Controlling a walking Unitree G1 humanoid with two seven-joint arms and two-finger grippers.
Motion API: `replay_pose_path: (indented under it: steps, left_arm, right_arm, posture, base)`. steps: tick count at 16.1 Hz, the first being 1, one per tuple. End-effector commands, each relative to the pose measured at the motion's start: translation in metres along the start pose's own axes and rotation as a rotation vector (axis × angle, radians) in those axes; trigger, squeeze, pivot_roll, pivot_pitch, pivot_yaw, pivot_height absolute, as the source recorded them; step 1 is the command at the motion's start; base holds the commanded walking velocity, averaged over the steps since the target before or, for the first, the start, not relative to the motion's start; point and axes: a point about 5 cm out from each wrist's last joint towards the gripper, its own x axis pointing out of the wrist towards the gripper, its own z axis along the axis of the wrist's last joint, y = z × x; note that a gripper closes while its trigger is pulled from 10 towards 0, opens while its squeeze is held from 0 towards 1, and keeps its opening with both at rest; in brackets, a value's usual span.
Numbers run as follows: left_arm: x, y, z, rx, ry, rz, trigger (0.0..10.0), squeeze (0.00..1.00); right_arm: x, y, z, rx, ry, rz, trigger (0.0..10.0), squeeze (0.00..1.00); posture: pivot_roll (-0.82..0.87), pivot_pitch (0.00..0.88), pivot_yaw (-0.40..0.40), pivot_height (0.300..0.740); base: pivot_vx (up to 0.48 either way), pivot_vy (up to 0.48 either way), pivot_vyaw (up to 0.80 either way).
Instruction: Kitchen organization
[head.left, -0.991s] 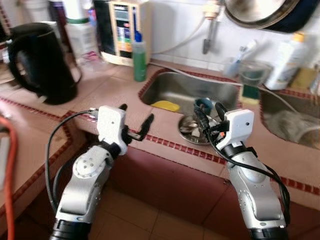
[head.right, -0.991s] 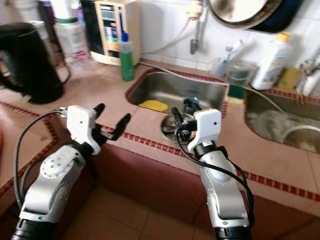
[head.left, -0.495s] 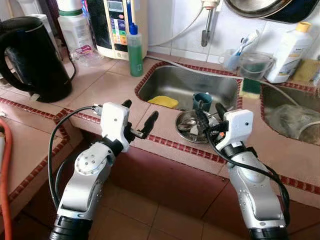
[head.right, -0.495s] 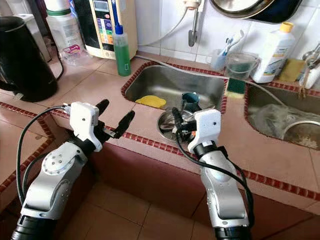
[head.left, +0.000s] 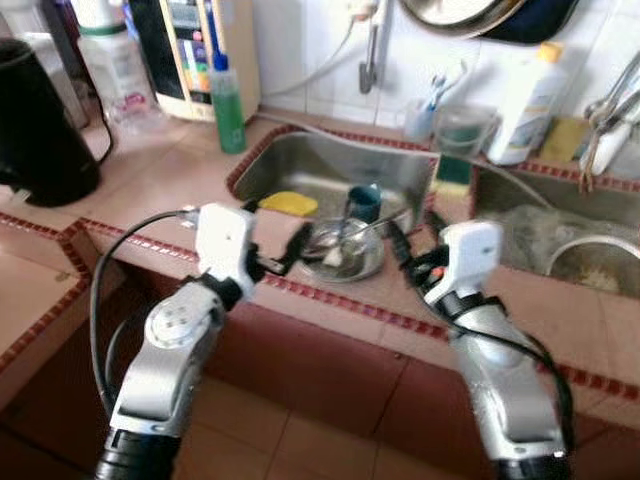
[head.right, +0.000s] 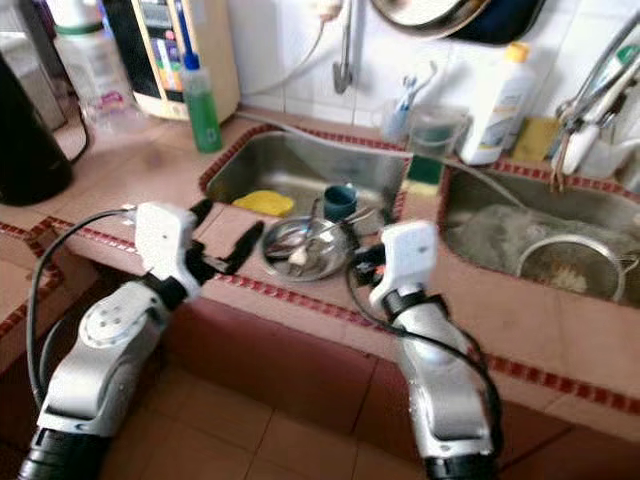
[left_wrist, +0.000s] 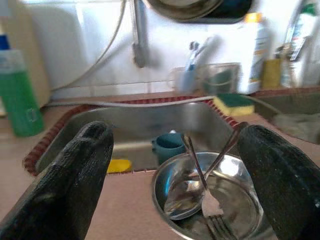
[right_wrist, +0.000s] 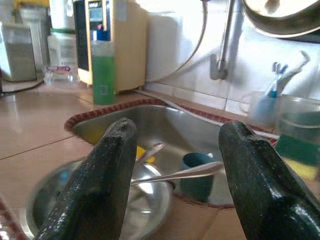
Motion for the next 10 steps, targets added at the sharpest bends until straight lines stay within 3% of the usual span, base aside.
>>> replay_pose_path:
  steps: [1, 5, 10]
  left_arm:
    - [0.007, -0.004, -0.001, 0.019, 0.044, 0.010, 10.0, 0.00]
    - [0.008, -0.006, -0.002, 0.006, 0.090, -0.035, 10.0, 0.00]
    - [0.015, -0.009, -0.002, 0.026, 0.207, -0.053, 10.0, 0.00]
  right_arm:
    - [-0.001, -0.007, 0.000, -0.012, 0.005, -0.024, 10.0, 0.00]
    - [-0.005, -0.004, -0.004, -0.014, 0.011, -0.009, 10.0, 0.00]
    - [-0.029, 0.003, -0.023, -0.034, 0.068, 0.050, 10.0, 0.00]
  posture:
    - [-0.18, 0.022, 0.028, 0.740]
    - [-0.18, 0.022, 0.030, 0.740]
    - [-0.18, 0.035, 0.042, 0.740]
  base:
    - [0.000, 0.000, 0.00]
    - [0.000, 0.000, 0.00]
    - [0.000, 0.000, 0.00]
